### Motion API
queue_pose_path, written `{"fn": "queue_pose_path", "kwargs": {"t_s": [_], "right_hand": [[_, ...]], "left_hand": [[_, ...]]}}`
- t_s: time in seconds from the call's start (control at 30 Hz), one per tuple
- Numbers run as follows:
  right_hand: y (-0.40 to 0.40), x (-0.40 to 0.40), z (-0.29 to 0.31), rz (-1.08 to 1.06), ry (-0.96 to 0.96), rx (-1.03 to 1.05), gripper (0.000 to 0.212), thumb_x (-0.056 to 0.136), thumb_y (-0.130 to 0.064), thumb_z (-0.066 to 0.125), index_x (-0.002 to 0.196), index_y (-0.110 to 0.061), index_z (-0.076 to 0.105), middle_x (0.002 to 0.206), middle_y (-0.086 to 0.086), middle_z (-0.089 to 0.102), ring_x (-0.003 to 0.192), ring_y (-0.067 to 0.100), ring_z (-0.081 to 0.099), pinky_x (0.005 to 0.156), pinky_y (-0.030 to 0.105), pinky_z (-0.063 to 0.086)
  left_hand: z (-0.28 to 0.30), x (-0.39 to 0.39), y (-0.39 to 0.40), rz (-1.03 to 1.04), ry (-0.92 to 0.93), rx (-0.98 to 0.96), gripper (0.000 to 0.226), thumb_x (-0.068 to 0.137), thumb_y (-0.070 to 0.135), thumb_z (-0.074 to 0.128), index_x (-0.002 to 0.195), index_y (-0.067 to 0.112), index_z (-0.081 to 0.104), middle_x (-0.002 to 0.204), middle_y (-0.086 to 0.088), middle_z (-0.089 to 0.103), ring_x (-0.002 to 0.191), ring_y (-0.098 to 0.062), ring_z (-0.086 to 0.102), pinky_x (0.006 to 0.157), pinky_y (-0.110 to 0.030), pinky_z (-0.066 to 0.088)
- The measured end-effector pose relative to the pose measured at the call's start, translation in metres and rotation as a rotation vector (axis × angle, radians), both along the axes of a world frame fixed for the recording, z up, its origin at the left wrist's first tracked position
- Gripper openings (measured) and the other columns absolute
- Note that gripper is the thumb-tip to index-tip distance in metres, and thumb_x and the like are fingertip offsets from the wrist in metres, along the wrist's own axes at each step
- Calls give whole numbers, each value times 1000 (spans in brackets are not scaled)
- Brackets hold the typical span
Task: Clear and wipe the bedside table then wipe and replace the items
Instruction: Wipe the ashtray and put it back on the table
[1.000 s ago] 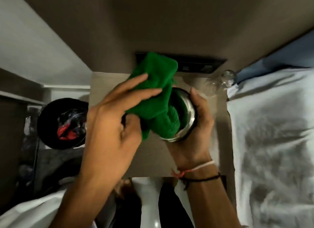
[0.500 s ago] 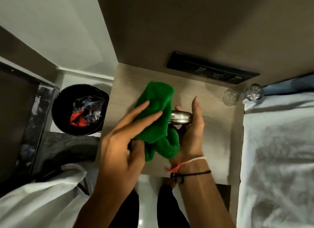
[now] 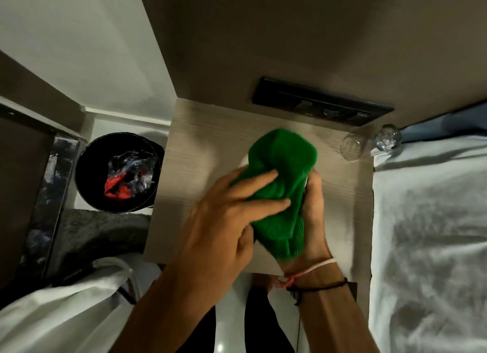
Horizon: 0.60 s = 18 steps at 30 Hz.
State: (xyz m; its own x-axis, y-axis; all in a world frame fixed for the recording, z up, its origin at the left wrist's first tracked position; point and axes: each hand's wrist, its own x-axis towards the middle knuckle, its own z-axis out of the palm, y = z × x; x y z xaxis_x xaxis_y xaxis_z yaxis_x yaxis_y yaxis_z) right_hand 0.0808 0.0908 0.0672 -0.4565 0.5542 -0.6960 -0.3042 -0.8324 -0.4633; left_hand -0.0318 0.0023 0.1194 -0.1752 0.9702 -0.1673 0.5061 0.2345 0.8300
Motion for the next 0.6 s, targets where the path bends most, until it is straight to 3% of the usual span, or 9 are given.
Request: {"fn": "queue_pose_path", "kwargs": {"t_s": [0.07,0.17,0.23,0.3,0.4,0.5,0.6], "right_hand": [[6,3,-2,28,-4,-63,80,89,-73,34,110,-6,73,101,15,72,92,27,70,84,38,58],[-3,1,-1,33,-18,1,87,85,-73,35,138,-9,59,138,22,61,128,40,57,114,53,41],[-16,-2,-2,11,-18,42,73,92,-66,35,134,-13,63,136,19,64,124,35,62,106,47,50],[-24,-7,-3,3,16,27,68,97,-63,33,128,-14,68,129,15,70,116,27,68,96,38,57],[-15,-6,-9,-24,-24,8,76,98,-66,29,137,-9,60,136,19,64,121,30,63,103,42,51],[0,-14,-24,-12,-110,-9,79,96,-66,33,135,-3,60,129,21,67,117,33,63,109,47,46],[7,-42,-49,20,-273,-12,68,100,-55,40,140,-2,55,140,25,59,129,39,56,114,50,42]], "left_hand": [[0,-2,-14,-25,-61,19,63,76,-12,51,117,29,76,146,13,58,143,-10,46,116,-36,45],[-2,-14,-16,128,-35,91,61,81,-7,43,119,30,73,146,13,57,141,-5,49,110,-34,52],[-8,-22,-4,243,61,117,61,78,-8,45,122,26,71,149,7,55,141,-15,50,110,-39,51],[-18,-20,8,231,140,92,61,77,-11,47,123,20,71,149,0,55,141,-25,51,112,-43,50],[-35,-5,-10,89,210,33,55,78,-9,55,122,18,72,149,2,51,140,-35,50,108,-48,50],[-54,-2,-48,-15,183,-23,64,72,-17,66,122,22,74,148,4,55,138,-31,52,108,-45,51],[-74,-12,-72,69,85,-52,66,73,-20,56,123,19,73,150,3,54,141,-29,49,113,-46,47]]}}
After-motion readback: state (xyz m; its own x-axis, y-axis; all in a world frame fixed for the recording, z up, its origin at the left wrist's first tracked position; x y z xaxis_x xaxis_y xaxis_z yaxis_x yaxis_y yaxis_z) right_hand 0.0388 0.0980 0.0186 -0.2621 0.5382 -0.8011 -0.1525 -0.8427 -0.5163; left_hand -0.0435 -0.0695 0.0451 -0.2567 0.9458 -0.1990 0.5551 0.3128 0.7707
